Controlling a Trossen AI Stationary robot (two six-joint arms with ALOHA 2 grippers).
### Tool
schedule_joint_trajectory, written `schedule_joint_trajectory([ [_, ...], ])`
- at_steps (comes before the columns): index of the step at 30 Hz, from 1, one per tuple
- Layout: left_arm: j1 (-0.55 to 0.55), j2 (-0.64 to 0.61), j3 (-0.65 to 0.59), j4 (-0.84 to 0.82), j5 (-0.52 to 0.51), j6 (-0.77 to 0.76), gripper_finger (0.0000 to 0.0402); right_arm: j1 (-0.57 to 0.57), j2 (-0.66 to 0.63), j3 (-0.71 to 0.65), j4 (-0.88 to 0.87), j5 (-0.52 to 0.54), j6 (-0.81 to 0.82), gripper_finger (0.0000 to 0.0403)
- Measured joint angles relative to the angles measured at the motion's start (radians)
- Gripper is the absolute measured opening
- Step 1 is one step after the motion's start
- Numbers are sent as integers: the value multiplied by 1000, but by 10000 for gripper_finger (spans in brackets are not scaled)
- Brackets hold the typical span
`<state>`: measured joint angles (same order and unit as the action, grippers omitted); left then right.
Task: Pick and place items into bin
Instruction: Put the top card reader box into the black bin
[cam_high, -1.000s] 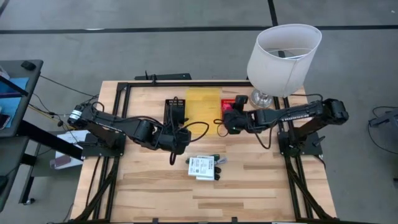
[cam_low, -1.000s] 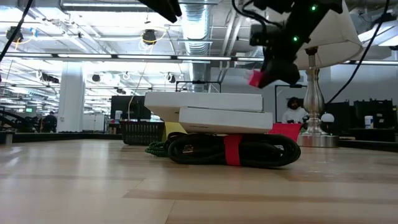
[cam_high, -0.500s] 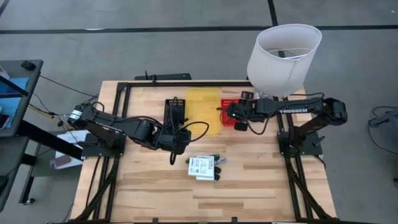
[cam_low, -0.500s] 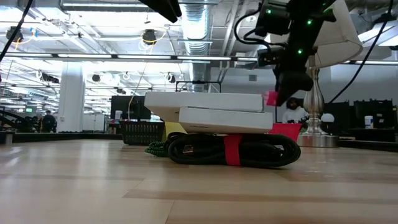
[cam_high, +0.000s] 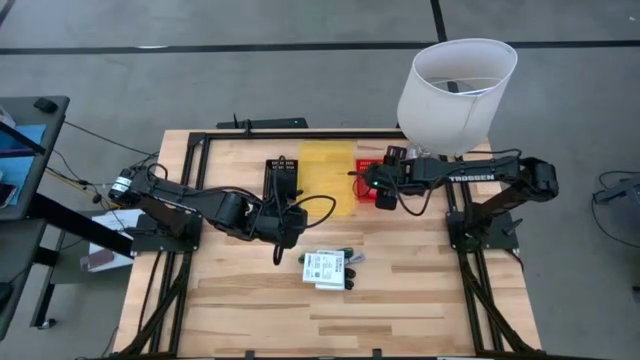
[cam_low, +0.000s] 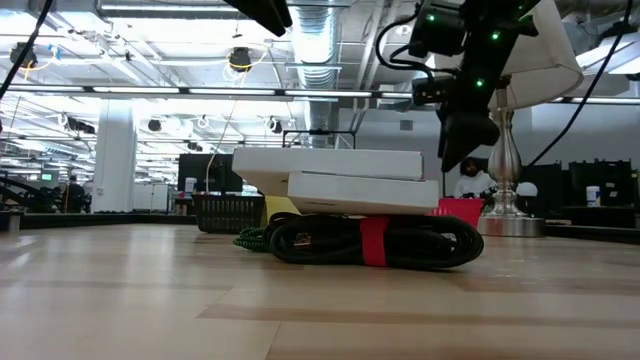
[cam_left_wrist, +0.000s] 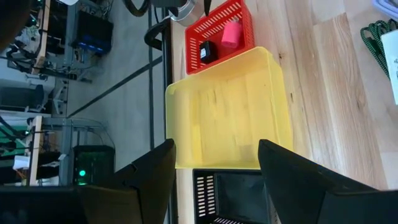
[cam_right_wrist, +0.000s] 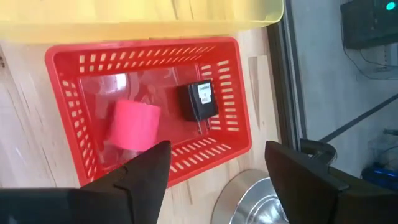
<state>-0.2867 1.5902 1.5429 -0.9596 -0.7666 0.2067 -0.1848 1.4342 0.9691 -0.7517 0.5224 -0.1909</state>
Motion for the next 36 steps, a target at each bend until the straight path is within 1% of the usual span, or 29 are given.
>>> schedule_joint_trajectory([
  [6, 0, 0, 0, 0, -7, -7, 221, 1, 0, 0, 27, 0, 0, 257],
  [12, 0, 0, 0, 0, -32, 75, 221, 4, 0, 0, 31, 0, 11, 257],
  [17, 0, -5, 0, 4, -26, -6, 221, 21, 0, 0, 46, -1, 67, 258],
  [19, 2, -24, 0, 11, 5, -40, 221, 29, 0, 0, 72, -5, 78, 258],
  [21, 9, -58, 0, 40, 70, -65, 221, 40, -4, 0, 93, -33, 78, 258],
  [25, 28, -183, -20, 131, 213, -83, 221, 50, -44, 0, 132, -150, 78, 258],
  [28, 43, -304, -92, 241, 269, -83, 221, 59, -91, -1, 148, -236, 81, 258],
  [30, 52, -384, -170, 334, 290, -81, 221, 71, -123, 0, 151, -271, 92, 258],
  [32, 64, -468, -273, 435, 293, -79, 221, 89, -158, 0, 157, -291, 107, 258],
  [36, 104, -629, -535, 656, 299, -92, 221, 138, -229, -10, 164, -299, 149, 258],
])
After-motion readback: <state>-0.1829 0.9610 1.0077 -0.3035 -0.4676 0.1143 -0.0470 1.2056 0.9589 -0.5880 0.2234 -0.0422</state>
